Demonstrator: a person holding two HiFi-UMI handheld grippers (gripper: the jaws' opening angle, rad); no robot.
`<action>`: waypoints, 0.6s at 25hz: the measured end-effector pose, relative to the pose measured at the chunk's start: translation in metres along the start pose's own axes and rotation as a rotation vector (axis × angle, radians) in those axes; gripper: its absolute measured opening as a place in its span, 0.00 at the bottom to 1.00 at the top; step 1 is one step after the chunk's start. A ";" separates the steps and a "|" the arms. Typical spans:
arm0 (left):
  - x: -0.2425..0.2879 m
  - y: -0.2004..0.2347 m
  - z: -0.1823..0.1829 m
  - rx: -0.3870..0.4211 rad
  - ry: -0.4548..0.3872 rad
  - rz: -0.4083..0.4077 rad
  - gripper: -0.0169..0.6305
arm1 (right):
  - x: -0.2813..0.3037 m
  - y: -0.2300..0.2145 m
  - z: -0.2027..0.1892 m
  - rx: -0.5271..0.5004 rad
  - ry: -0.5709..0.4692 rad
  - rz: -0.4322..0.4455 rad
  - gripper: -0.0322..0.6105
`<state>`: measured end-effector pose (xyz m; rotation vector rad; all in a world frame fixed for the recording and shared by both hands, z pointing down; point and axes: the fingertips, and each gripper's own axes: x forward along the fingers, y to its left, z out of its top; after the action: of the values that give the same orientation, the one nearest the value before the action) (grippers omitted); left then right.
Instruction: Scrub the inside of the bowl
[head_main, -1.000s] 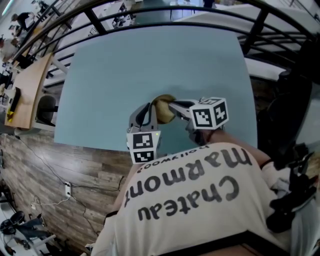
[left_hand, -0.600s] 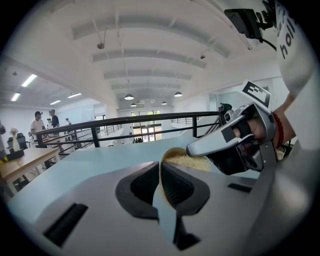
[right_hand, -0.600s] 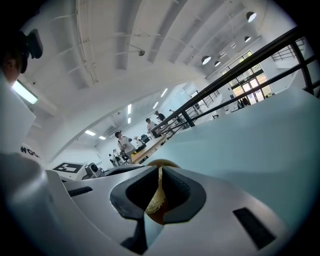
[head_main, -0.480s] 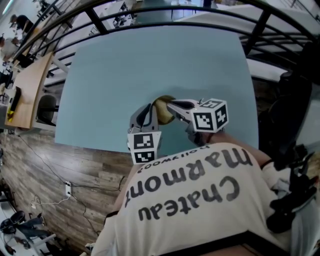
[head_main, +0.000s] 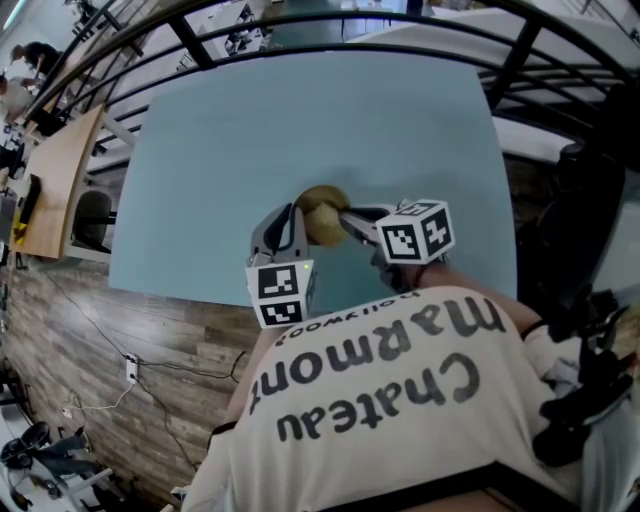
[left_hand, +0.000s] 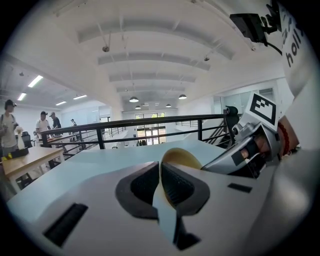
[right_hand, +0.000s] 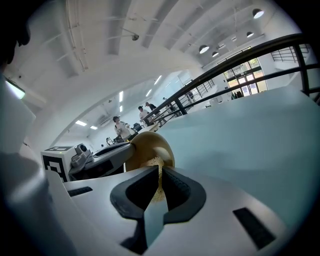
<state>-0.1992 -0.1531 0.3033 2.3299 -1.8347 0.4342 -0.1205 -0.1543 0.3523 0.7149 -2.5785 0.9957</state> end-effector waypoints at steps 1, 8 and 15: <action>0.000 0.001 0.001 -0.002 -0.001 0.003 0.05 | 0.000 0.000 0.000 0.004 0.002 0.000 0.13; 0.000 0.009 -0.002 -0.005 -0.012 0.017 0.05 | 0.004 -0.002 -0.006 0.013 0.004 -0.005 0.13; -0.001 0.018 -0.003 -0.039 -0.011 0.048 0.05 | -0.001 -0.004 -0.005 0.003 0.008 -0.021 0.13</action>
<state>-0.2176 -0.1561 0.3050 2.2717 -1.8893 0.3886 -0.1174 -0.1526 0.3579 0.7359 -2.5578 0.9945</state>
